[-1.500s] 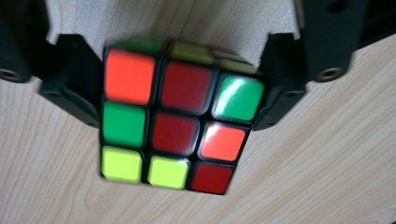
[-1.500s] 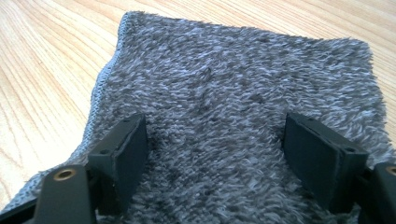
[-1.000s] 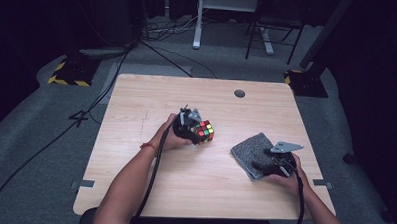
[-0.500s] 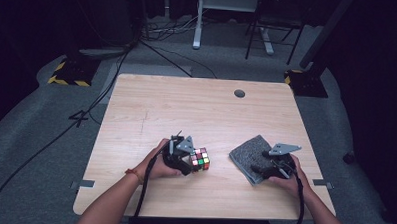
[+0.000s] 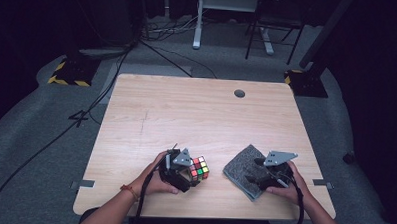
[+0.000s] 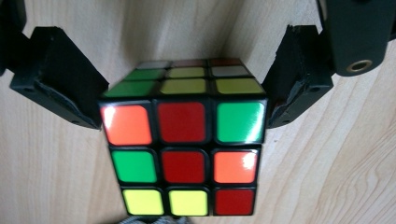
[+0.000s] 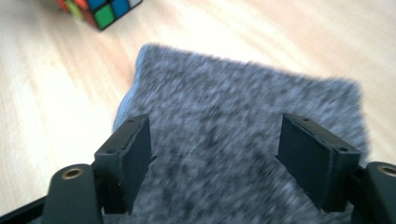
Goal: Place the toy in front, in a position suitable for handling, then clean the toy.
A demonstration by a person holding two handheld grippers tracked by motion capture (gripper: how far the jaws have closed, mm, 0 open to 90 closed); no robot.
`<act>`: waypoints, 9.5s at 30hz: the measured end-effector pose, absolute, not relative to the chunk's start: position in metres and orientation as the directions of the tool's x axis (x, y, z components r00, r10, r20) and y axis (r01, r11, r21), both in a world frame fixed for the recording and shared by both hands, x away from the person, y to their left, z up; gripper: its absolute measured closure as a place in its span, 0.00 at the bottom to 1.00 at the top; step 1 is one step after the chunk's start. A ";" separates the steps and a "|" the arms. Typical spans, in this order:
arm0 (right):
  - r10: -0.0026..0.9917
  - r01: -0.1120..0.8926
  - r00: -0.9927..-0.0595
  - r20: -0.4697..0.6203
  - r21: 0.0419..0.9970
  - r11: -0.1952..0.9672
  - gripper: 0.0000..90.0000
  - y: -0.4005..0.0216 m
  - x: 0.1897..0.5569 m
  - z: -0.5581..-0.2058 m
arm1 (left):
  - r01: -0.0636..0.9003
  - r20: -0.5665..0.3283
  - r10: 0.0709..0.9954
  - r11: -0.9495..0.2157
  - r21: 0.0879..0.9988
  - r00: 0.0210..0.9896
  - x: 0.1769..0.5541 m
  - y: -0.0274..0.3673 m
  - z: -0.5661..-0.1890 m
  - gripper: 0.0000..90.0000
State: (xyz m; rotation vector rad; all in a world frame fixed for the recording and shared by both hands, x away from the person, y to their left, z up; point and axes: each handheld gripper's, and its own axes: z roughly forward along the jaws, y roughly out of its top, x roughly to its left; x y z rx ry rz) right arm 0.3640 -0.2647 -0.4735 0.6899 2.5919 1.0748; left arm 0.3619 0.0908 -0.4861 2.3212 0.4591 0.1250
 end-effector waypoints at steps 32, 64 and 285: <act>0.509 0.375 -0.861 0.001 0.678 0.633 0.56 -0.262 0.381 -0.491 | 0.252 -0.017 0.328 -0.688 0.681 0.944 0.373 0.081 -0.500 0.25; 0.486 0.323 -0.874 -0.016 0.726 0.606 0.89 -0.268 0.375 -0.480 | 0.239 -0.016 0.322 -0.665 0.708 0.947 0.377 0.087 -0.502 0.36; 0.395 0.128 -0.911 -0.120 0.828 0.546 0.89 -0.202 0.369 -0.426 | 0.030 0.157 0.226 -0.651 0.758 0.961 0.361 0.050 -0.442 0.37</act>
